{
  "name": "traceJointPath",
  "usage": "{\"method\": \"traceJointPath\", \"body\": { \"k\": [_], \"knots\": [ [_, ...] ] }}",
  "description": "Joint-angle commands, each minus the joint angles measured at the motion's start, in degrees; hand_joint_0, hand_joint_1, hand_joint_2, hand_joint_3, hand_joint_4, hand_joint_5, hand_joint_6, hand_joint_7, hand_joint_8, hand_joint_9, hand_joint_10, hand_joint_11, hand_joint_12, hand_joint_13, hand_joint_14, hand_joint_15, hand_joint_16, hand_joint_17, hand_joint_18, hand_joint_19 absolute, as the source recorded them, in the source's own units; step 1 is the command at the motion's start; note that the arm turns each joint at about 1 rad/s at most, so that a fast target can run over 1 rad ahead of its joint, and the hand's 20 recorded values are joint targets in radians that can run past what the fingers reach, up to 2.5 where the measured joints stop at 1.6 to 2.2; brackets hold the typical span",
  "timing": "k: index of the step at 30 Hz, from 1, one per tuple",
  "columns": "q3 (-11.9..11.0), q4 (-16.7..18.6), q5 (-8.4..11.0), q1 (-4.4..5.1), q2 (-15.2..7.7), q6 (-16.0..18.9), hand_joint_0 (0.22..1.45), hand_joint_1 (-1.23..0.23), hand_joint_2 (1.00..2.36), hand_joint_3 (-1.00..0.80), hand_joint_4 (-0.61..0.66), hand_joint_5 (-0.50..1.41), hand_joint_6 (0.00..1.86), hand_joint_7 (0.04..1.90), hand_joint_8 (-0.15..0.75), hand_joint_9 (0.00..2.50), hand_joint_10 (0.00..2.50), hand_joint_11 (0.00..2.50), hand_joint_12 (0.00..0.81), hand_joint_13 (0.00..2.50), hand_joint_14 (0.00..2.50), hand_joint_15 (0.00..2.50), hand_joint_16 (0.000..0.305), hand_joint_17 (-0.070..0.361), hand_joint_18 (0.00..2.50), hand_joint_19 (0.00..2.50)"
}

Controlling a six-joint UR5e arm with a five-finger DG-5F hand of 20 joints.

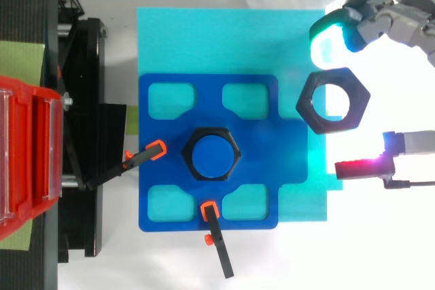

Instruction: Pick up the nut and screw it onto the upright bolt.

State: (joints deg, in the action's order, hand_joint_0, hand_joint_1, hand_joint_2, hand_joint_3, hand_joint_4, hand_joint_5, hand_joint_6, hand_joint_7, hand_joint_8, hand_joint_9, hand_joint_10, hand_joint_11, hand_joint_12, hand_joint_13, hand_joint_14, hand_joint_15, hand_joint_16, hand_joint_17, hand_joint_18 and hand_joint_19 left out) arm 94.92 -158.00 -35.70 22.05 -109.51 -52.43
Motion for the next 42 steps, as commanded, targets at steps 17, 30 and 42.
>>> {"method": "traceJointPath", "body": {
  "k": [17, 30, 42],
  "knots": [
    [-1.8, 13.0, -13.95, -2.54, 0.1, -11.8, 0.53, -0.70, 1.00, -0.50, 0.28, -0.20, 0.50, 1.03, 0.295, 0.41, 0.00, 0.00, 0.371, 0.41, 0.00, 0.00, 0.047, 0.106, 0.30, 0.00],
    [-1.8, 15.9, -24.06, -3.15, 0.1, -16.8, 0.53, -0.69, 1.00, -0.50, 0.27, -0.20, 0.50, 1.03, 0.295, 0.41, 0.00, 0.00, 0.371, 0.42, 0.00, 0.00, 0.047, 0.106, 0.31, 0.00],
    [-1.8, 19.8, -25.38, -4.73, -2.1, -17.7, 0.54, -0.69, 1.00, -0.50, 0.28, -0.20, 0.50, 1.03, 0.294, 0.42, 0.00, 0.00, 0.371, 0.43, 0.00, 0.00, 0.047, 0.106, 0.31, 0.00]
  ]
}}
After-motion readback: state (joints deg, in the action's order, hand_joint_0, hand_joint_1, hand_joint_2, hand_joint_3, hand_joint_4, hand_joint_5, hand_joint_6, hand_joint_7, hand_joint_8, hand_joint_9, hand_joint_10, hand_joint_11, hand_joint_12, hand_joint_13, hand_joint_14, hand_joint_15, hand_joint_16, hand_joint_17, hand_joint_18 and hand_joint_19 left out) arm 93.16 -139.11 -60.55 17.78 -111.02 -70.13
